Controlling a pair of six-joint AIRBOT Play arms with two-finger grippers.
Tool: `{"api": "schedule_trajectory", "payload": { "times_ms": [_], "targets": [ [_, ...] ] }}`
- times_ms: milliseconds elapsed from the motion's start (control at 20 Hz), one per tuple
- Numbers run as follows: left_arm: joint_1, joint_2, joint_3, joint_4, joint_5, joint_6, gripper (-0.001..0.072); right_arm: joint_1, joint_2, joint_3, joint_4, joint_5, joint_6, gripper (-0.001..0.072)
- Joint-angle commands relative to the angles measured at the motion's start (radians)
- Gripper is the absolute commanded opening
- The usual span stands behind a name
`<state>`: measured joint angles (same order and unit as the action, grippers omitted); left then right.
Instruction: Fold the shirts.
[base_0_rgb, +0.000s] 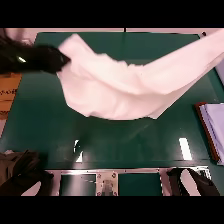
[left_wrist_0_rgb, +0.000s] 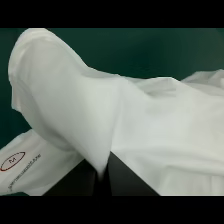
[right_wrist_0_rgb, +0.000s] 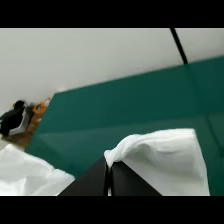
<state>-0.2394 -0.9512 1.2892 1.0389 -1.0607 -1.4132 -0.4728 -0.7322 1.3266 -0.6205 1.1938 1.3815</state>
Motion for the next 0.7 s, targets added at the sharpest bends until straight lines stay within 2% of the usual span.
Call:
{"api": "schedule_trajectory", "payload": {
  "times_ms": [0,100,150,200,250,450,550,650],
  "targets": [
    [-0.002,-0.057,-0.349,-0.164,0.188,0.084,0.0029,0.099,0.003,-0.387,0.003,-0.067,-0.053,0.0015],
    [-0.002,-0.117,-0.51,-0.282,0.294,0.166,0.0029,0.156,-0.012,-0.632,0.003,-0.187,-0.065,0.0014],
    [-0.002,-0.147,-0.561,-0.303,0.311,0.192,0.0111,0.174,-0.026,-0.736,0.003,-0.248,-0.085,0.0015],
    [-0.001,-0.177,-0.589,-0.287,0.304,0.199,0.0485,0.178,-0.042,-0.813,0.003,-0.291,-0.097,0.0015],
    [0.008,-0.195,-0.593,-0.235,0.281,0.199,0.0686,0.177,-0.059,-0.874,0.002,-0.324,-0.111,0.0015],
    [0.113,-0.198,-0.466,-0.026,0.186,0.171,0.0672,0.176,-0.114,-0.932,-0.065,-0.36,-0.112,0.0014],
    [0.134,-0.198,-0.372,-0.009,0.182,0.187,0.0671,0.176,-0.116,-0.931,-0.071,-0.366,-0.111,0.0015],
    [0.11,-0.201,-0.314,-0.051,0.225,0.246,0.0671,0.176,-0.116,-0.931,-0.071,-0.374,-0.111,0.0014]
  ]
}}
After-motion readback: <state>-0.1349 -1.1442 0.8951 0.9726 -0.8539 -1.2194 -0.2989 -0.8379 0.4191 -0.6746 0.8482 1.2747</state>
